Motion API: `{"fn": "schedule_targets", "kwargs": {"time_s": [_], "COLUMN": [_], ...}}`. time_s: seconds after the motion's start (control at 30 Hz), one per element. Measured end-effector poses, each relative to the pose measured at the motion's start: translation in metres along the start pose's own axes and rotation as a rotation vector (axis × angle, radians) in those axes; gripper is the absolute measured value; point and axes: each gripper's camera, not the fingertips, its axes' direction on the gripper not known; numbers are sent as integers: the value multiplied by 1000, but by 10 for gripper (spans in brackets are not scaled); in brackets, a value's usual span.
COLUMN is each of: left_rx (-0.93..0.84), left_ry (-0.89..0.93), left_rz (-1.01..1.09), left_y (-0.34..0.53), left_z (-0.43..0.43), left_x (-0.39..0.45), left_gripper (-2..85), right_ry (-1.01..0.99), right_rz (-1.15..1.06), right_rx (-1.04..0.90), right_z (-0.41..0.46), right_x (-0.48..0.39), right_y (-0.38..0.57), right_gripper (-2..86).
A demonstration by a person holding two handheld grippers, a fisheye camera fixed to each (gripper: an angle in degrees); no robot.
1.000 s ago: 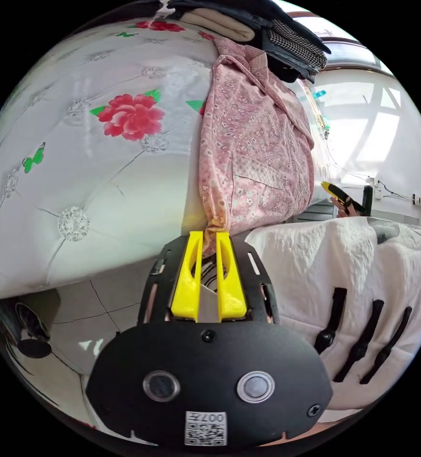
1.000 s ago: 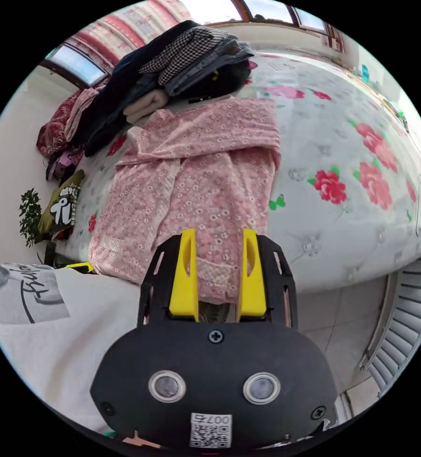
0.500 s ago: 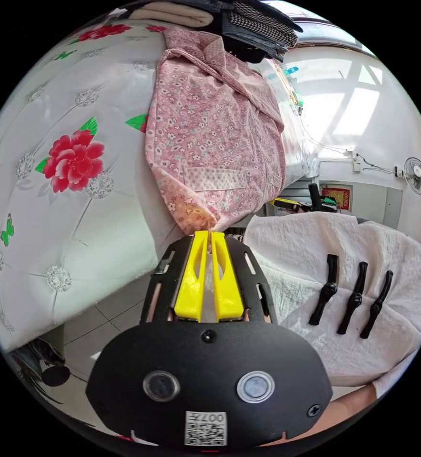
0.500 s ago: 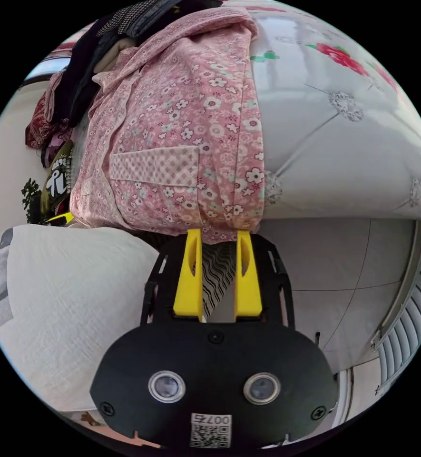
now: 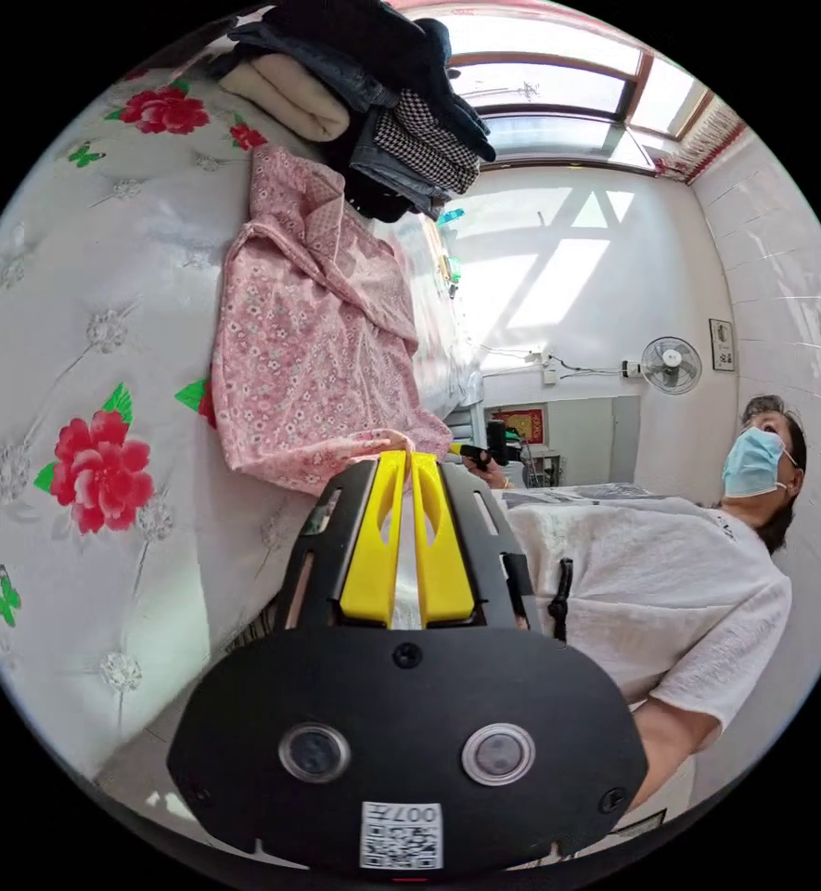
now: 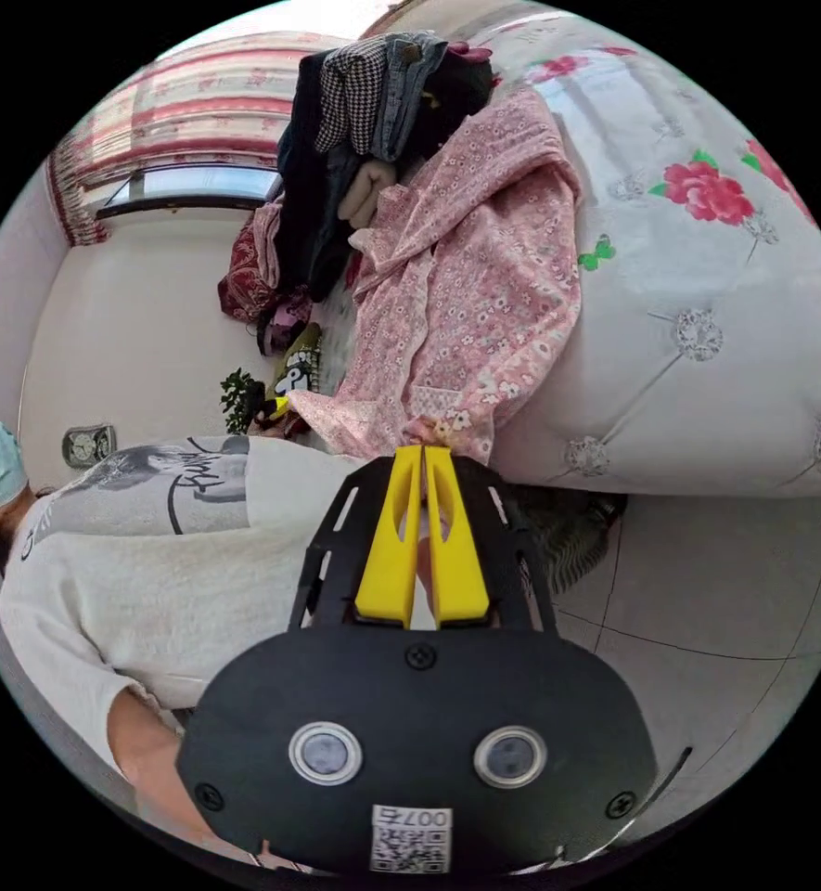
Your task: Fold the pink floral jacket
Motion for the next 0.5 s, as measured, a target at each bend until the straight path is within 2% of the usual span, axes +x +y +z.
{"fn": "schedule_targets", "kwargs": {"time_s": [0.13, 0.17, 0.27, 0.3, 0.33, 0.4, 0.5], "left_rx": [-9, 19, 183, 263, 281, 234, 129], "left_ry": [33, 27, -92, -125, -141, -187, -171], "left_rz": [85, 114, 30, -26, -42, -94, -67], "left_y": [-88, -124, -208, -229, -238, -257, -249], "left_z": [-25, -35, -59, -65, -65, -49, -25], "left_x": [3, 8, 6, 0, -4, -26, -57], "left_gripper": [-10, -10, -10, -10, -10, -10, -9], "right_ry": [-110, -160, -233, -152, -79, 170, 360], "right_rz": [-79, -105, -88, -68, -46, -31, -114], "right_rx": [183, 302, 619, 669, 657, 478, 265], "right_z": [-56, -81, -131, -137, -135, -106, -39], "right_x": [-16, -22, -29, -35, -39, -57, -77], "right_y": [-51, -72, -119, -136, -144, -168, -151], "right_gripper": [-1, 0, 6, 9, 14, 38, 73]}}
